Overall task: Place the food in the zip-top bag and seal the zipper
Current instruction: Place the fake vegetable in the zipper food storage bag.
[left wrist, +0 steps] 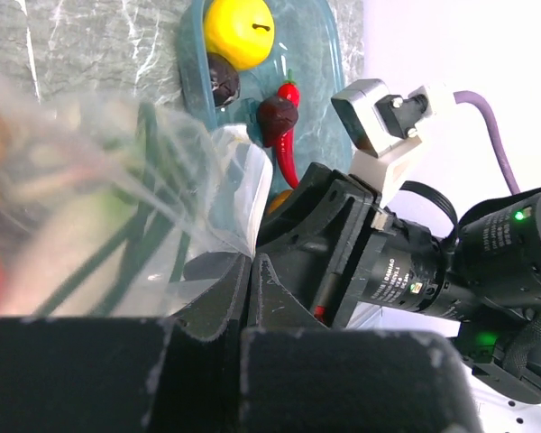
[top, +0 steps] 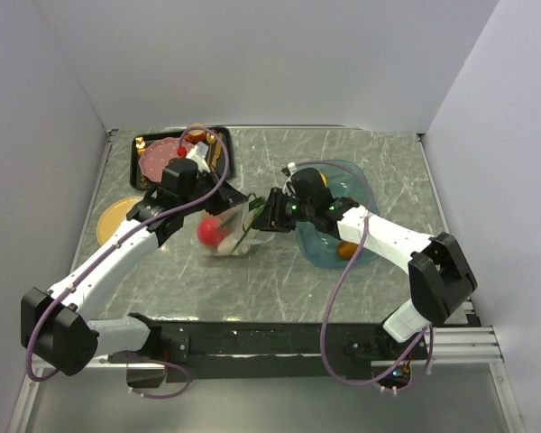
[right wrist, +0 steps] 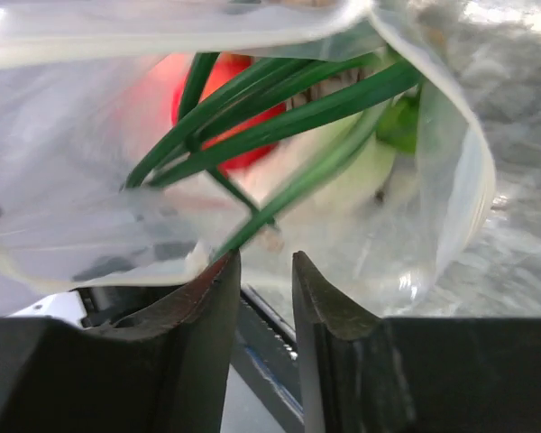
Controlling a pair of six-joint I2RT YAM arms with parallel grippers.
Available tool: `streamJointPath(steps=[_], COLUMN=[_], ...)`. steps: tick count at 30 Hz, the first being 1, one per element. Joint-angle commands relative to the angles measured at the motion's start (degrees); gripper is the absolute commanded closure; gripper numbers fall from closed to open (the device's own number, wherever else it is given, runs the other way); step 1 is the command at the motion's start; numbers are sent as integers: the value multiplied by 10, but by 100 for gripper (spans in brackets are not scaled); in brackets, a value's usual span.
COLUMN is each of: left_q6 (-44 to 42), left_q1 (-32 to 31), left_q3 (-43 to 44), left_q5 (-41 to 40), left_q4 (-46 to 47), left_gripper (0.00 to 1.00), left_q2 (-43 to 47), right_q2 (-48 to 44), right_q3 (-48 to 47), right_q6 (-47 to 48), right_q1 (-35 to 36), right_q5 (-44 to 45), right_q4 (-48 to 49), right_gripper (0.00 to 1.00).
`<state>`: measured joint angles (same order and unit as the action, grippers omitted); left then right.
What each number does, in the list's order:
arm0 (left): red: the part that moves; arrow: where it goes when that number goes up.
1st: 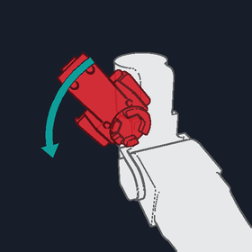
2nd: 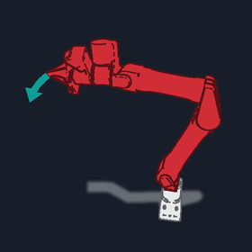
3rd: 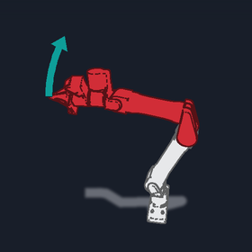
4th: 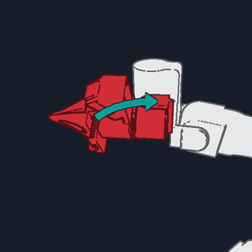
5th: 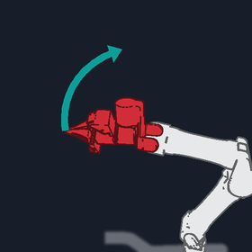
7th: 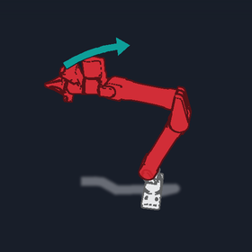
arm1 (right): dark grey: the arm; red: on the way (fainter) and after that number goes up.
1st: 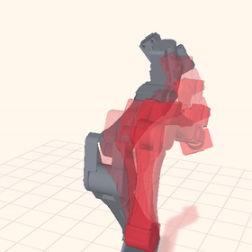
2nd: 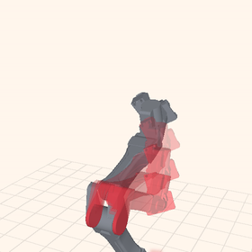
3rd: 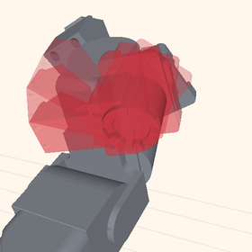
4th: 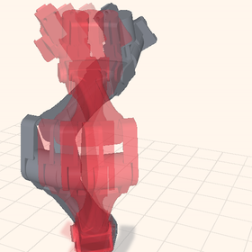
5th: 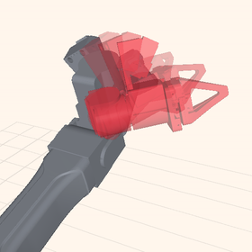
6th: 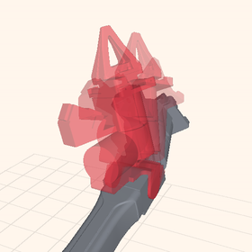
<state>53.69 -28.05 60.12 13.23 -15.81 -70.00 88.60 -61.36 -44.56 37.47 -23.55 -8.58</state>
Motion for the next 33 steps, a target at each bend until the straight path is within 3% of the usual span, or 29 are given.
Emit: streamJointPath(steps=[1,3,9,13,20,26,33], left_q6=[3,5,6,7,2,-22,-36], left_q1=[1,1,1,1,0,-12,-44], left_q3=[0,-1,-3,-1,-6,-11,-6], left_q5=[18,15,17,16,42,54,84], left_q4=[44,45,43,41,23,-12,-15], left_gripper=[99,99,99,99,99,99,99], left_q2=[5,5,5,6,15,28,8], right_q2=[-8,-17,4,-11,-55,-35,33], right_q3=[15,30,27,45,41,36,11], right_q6=[-38,-68,-83,-86,-78,-125,-149], right_q1=[-2,-1,0,1,-18,-75,-78], right_q5=[-53,-58,-48,-26,73,32,37], right_q4=[71,122,120,132,117,186,230], right_gripper=[61,60,63,100,100,100,100])
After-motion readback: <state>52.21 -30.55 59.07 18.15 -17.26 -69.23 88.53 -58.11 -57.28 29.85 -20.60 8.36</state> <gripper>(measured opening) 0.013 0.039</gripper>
